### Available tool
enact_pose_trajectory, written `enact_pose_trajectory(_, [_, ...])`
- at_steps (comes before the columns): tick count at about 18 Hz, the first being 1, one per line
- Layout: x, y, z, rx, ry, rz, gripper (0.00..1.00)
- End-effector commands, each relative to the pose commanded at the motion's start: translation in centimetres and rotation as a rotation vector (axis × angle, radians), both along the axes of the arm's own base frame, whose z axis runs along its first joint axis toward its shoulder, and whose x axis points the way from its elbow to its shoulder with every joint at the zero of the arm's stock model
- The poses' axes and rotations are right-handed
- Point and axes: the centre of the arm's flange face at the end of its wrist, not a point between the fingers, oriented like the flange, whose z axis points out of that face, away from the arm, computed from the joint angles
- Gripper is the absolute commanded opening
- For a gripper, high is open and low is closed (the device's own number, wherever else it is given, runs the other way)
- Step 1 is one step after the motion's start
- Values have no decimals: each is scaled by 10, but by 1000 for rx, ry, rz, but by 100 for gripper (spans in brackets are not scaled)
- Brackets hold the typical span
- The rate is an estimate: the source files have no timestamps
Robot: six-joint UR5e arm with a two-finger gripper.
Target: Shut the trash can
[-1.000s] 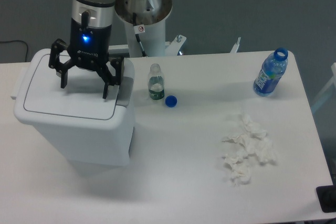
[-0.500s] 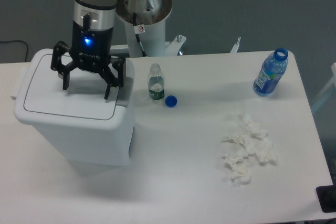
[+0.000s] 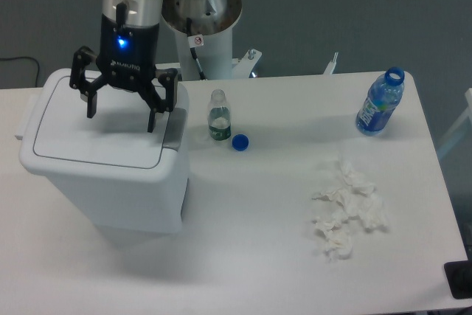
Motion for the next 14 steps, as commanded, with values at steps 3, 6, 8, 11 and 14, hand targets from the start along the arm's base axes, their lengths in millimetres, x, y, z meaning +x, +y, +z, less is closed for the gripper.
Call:
enact_pose_trajectory(3, [-40,-22,2,-6,64,-5,100])
enact_pose_trajectory(6, [-70,-37,-4,-28,114,-34,100])
enact_pose_trajectory(8, [-94,-51,-7,-42,139,-30,100])
enact_pose_trajectory(11, [-134,-79,-11,-98,222,-61,100])
enact_pose_trajectory(14, [-171,-109,-18,-184,337,-174,100])
